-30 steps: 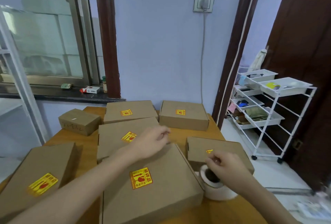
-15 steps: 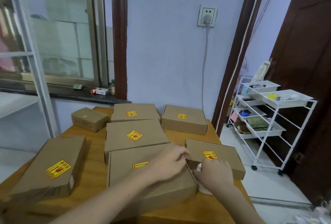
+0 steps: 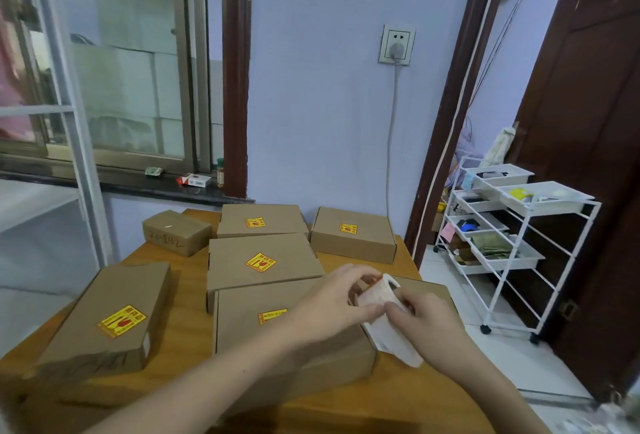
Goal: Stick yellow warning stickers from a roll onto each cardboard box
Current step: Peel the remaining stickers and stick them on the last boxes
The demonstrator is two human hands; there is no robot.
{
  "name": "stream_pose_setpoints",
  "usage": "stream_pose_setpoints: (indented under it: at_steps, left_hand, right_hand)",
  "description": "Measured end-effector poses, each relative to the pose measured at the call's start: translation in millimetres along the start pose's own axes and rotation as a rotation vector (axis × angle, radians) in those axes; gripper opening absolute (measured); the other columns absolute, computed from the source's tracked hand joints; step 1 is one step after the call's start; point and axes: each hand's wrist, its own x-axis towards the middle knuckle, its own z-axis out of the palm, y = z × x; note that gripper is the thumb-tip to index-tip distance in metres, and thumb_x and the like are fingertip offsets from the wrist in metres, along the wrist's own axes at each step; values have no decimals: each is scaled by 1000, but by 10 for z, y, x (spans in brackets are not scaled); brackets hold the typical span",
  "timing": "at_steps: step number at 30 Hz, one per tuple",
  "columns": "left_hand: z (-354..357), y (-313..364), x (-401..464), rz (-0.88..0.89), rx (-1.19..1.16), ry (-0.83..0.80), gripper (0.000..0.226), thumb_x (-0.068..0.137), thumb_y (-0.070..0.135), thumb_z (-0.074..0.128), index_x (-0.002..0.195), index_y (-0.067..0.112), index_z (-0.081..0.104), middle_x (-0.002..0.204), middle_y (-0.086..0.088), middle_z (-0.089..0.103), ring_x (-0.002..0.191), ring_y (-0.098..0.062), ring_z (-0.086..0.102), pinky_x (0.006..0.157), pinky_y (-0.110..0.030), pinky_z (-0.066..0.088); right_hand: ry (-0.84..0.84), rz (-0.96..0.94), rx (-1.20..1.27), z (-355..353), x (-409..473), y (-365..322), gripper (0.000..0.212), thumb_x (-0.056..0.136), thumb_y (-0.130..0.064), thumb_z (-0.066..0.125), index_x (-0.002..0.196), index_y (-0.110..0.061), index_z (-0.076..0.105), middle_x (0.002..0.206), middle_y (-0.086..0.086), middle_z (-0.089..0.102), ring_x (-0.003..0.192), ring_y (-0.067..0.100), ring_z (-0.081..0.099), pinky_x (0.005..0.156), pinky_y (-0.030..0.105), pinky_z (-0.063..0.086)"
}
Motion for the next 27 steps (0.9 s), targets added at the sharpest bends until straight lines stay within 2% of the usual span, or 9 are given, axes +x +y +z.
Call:
stream_pose_setpoints:
  at_steps: [3,7,10,12,14,17,21,27]
  left_hand:
    - [-91,21,-29,12,-1,75,48,83,46,73,127,40,55,117,20,54,106,-2,54,92,-27,53]
    - [-169,94,-89,45,11,87,49,82,41,76,126,40,56,117,22,52,106,-1,52,91,-23,50]
    - [-195,123,-130,89,57,67,51,80,38,76,126,38,54,120,21,49,107,-1,50,93,-23,47]
    - [-236,115,-138,73,47,61,48,82,36,75,125,37,54,119,19,49,106,-3,50,91,-21,48]
    - [-291,110,-141,63,-10,69,36,87,35,70,121,35,58,116,15,52,102,-4,53,87,-18,50]
    - [-356,116,-136,57,-71,113,23,91,35,67,113,29,66,109,11,60,94,-8,58,84,-23,53]
    - [-385,123,-126,67,17,144,23,87,37,72,107,26,70,103,12,64,87,-8,60,80,-26,53]
    - [-391,67,-160,181,85,171,22,88,30,71,108,19,75,99,6,71,90,-5,62,79,-19,52]
  right_hand:
    - [46,-60,89,17,-27,-32,19,89,-24,54,73,-15,60,71,14,58,62,18,48,56,28,33]
    - [102,-74,278,64,-55,-103,13,88,-29,59,79,-24,66,76,-1,66,78,14,58,67,31,44]
    - [136,-94,297,79,-44,-155,18,89,-34,58,77,-25,68,78,-7,67,76,9,60,69,32,48]
    - [143,-125,254,88,-34,-168,18,91,-33,57,76,-28,67,79,-10,67,77,7,59,68,30,48]
    - [139,-146,215,102,-27,-170,17,92,-33,54,80,-30,66,77,-10,65,79,5,56,64,22,42]
    - [155,-152,132,123,-17,-171,18,92,-36,52,84,-29,66,76,-7,63,79,3,51,60,19,35]
    - [119,-156,111,142,-3,-135,17,92,-38,52,78,-38,62,77,-8,63,82,3,49,62,22,33]
    - [59,-158,104,155,-7,-103,11,90,-40,56,80,-41,60,83,-9,62,84,2,50,63,21,34]
